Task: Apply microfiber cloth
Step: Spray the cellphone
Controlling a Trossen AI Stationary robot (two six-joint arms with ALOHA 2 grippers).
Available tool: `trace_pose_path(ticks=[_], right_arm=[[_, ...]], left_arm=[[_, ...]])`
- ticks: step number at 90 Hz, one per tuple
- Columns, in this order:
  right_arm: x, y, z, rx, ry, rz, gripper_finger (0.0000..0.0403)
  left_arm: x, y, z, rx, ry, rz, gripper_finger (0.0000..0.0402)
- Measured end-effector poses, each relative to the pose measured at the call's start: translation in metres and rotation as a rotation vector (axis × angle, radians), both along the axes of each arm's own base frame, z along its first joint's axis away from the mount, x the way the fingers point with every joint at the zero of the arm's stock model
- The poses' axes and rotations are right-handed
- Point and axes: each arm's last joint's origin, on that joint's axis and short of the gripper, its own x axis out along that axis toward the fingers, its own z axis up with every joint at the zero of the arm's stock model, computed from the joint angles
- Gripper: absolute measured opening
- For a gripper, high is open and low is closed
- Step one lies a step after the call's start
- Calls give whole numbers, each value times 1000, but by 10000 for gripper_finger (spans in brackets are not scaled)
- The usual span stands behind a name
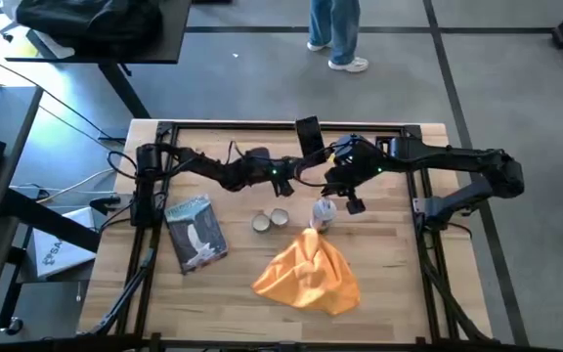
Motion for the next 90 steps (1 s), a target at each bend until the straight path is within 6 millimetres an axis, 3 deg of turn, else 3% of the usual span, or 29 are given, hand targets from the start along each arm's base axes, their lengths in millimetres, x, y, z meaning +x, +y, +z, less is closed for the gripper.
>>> trace_pose_path(ticks=[22, 41, 70, 90], right_arm=[[0, 0, 0, 26, 6, -29, 0], [0, 0, 0, 27, 6, -32, 0], [0, 0, 0, 27, 7, -31, 0], [0, 0, 0, 28, 7, -31, 0]], left_arm=[[3, -13, -3, 73, 31, -133, 12], [4, -25, -9, 9, 83, -224, 12], [2, -25, -21, -104, 185, -204, 12], [3, -22, -29, 16, 202, -195, 12]])
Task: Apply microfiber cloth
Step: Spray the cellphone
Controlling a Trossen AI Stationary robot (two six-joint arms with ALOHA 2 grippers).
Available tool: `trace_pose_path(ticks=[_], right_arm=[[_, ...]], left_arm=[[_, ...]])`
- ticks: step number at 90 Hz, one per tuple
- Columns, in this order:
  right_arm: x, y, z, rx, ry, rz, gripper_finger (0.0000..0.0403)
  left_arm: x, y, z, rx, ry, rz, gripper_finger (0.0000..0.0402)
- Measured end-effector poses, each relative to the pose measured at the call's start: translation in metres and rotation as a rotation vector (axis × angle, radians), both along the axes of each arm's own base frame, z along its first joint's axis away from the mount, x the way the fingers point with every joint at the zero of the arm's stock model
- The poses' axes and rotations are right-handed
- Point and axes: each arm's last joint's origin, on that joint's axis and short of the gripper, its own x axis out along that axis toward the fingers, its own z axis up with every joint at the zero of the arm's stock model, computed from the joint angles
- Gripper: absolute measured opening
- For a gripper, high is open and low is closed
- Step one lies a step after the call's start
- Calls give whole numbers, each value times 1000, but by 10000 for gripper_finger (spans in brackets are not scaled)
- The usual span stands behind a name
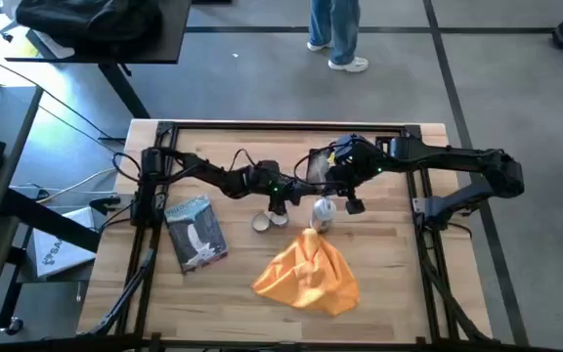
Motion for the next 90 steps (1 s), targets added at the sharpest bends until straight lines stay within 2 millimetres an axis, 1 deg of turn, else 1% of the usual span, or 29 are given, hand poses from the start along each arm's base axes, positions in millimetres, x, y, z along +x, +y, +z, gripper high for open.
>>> trace_pose_path(ticks=[18, 25, 34, 43, 55, 62, 82, 90], right_arm=[[0, 0, 0, 0, 0, 0, 0], [0, 0, 0, -1, -2, 0, 0], [0, 0, 0, -1, -2, 0, 0], [0, 0, 0, -1, -2, 0, 0], [0, 0, 0, -1, -1, 0, 0], [0, 0, 0, 0, 0, 0, 0], [0, 0, 0, 0, 1, 0, 0], [0, 0, 0, 0, 2, 0, 0]], left_arm=[[0, 18, 23, 59, -223, 49, 12], [4, 23, 31, 69, -261, 64, 12], [7, 28, 37, 76, -282, 95, 12], [3, 30, 35, 45, -298, 144, 12], [-7, 28, 21, 8, -265, 159, 12], [-14, 25, 16, 4, -276, 152, 12], [-25, 23, 25, -36, -455, 165, 12], [-26, 20, 24, -39, -453, 159, 12]])
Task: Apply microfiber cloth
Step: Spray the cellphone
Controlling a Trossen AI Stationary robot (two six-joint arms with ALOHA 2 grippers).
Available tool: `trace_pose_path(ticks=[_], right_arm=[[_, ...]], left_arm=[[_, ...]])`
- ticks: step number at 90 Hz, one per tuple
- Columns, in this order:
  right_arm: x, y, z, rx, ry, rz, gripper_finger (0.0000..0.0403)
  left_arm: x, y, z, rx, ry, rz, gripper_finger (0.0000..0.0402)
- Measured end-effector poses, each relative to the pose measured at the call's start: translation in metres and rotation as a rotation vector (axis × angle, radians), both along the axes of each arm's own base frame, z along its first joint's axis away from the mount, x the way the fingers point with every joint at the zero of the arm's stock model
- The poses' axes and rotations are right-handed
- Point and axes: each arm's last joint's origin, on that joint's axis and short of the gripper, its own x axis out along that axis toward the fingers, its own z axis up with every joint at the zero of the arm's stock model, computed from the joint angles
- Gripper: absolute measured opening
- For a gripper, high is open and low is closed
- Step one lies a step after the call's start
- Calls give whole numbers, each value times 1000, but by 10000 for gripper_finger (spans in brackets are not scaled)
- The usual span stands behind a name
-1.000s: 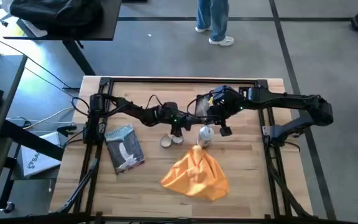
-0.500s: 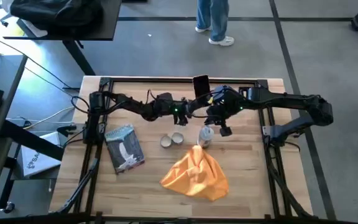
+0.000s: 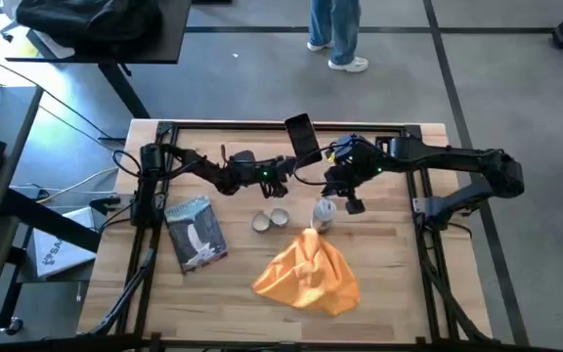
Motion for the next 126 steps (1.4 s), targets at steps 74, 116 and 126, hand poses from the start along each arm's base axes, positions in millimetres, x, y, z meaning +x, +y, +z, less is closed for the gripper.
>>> trace_pose_path(ticks=[74, 116, 126], right_arm=[[7, -1, -5, -17, 0, -10, 0], [3, -1, 0, -55, -20, -24, 0], [-2, 2, 7, -88, -46, -38, 0]], left_arm=[[2, -31, -33, -40, 303, -224, 12], [21, -27, -4, -65, 157, -209, 12], [21, -29, -8, -149, 189, -242, 12]])
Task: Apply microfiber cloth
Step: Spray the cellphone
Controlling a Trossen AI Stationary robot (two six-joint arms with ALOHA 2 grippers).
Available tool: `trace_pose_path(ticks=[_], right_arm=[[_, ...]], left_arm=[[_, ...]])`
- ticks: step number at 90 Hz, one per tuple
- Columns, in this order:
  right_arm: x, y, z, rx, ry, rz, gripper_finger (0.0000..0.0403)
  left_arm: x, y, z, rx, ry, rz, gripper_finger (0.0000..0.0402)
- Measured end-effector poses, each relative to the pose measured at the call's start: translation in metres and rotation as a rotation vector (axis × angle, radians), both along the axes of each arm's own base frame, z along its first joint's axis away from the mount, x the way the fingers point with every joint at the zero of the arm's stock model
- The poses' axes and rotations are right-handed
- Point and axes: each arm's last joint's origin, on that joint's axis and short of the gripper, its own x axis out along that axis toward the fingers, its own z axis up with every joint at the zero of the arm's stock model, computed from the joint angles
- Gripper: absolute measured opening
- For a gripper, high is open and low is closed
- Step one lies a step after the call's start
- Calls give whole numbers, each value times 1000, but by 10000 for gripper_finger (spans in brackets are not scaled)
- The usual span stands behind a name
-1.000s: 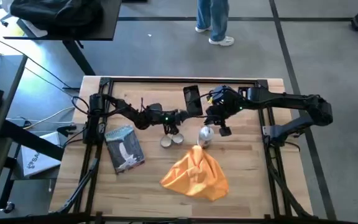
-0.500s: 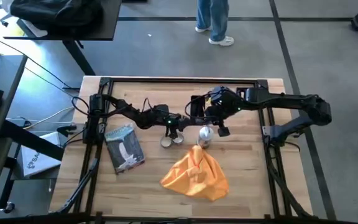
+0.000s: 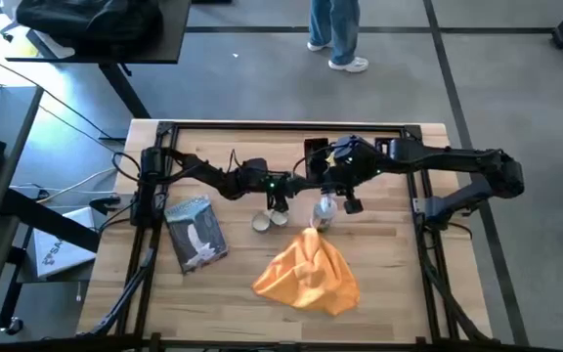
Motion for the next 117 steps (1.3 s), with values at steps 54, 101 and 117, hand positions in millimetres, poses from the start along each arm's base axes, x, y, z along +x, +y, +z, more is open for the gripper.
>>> trace_pose_path(ticks=[54, 101, 117], right_arm=[[-22, 75, 32, 71, -53, -17, 0], [-43, 140, -116, 269, -317, -301, 0], [-56, 123, -143, 360, -525, -364, 0]], left_arm=[[-32, 27, 43, -446, -515, 461, 12], [-37, -93, 31, -745, -493, 393, 12], [-46, -119, 46, -999, -580, 357, 12]])
